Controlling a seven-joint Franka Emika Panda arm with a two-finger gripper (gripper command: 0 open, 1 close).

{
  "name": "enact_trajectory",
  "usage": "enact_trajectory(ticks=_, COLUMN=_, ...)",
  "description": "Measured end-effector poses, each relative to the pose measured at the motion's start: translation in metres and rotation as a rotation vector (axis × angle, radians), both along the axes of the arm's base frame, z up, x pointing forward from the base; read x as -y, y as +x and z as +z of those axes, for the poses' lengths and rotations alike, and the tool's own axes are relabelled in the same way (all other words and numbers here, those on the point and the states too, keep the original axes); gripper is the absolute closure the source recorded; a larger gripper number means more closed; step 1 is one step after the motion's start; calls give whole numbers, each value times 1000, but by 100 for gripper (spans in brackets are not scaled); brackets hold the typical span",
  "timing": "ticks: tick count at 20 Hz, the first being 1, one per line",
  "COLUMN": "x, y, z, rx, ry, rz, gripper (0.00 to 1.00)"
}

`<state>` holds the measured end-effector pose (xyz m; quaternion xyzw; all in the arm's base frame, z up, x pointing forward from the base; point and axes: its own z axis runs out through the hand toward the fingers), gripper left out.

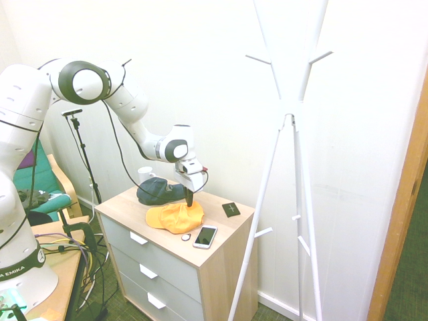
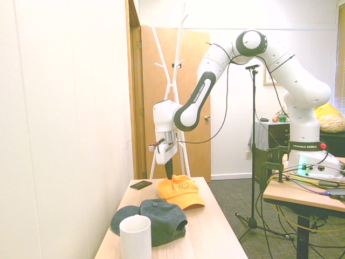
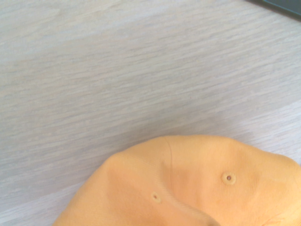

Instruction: Hang the cap

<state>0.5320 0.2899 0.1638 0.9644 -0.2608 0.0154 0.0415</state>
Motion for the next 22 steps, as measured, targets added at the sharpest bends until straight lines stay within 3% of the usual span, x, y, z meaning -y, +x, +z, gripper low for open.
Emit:
enact_trajectory(ticks=5, x=3, y=5, z=13, rx=10, ry=-4, rz=-10, gripper=100)
enact_trajectory(ticks=11, x=7, y=8, z=91, rx=39, ry=-57, rz=4, gripper=100)
enact_trajectory(ticks=22, x=23, y=-10, z=185, rx=216, ry=-579, rz=110, gripper=100)
